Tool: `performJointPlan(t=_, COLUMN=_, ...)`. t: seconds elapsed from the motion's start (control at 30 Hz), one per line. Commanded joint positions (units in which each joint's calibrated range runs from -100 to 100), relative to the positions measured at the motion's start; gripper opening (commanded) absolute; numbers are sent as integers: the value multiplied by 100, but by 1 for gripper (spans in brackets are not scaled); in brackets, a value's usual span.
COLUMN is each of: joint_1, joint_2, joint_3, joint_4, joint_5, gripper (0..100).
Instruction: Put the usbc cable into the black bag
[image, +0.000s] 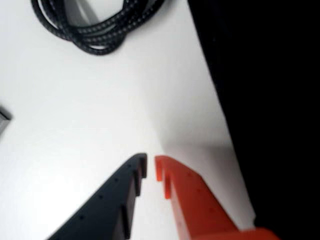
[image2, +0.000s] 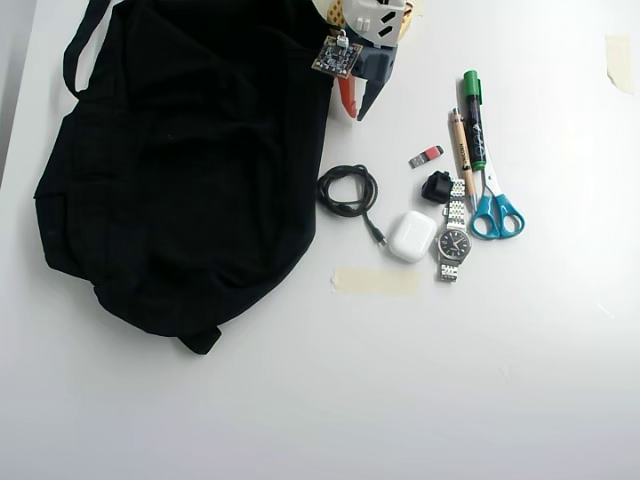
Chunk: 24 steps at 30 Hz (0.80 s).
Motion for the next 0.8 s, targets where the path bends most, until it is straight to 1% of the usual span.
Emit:
performJointPlan(t=0.0, joint_1=-30, joint_2=-84, joint_3=65, joint_4=-402, joint_5=5, gripper=2)
performJointPlan(t=0.27, joint_1=-30, joint_2=-92, joint_3=-25, joint_4=-1599, joint_5=5, gripper=2)
performJointPlan(t=0.3, joint_1=-30, joint_2=-92, joint_3=-7, joint_4=-2012, joint_5=5, gripper=2)
performJointPlan(t=0.4, joint_1=-45, joint_2=-92, joint_3=29, joint_4=-2701, joint_5=-37, gripper=2)
performJointPlan(t=0.5, joint_1=-224, joint_2=-92, joint_3=56, joint_4=-3115, joint_5=15, gripper=2)
performJointPlan(t=0.67, joint_1=-434, joint_2=-92, joint_3=11, joint_4=-3218, joint_5=15, gripper=2)
performJointPlan(t=0.7, joint_1=-748, joint_2=-92, joint_3=-43, joint_4=-3235, joint_5=26, gripper=2)
performJointPlan(t=0.77, joint_1=-950, joint_2=32, joint_3=-259, joint_4=-3029, joint_5=26, gripper=2)
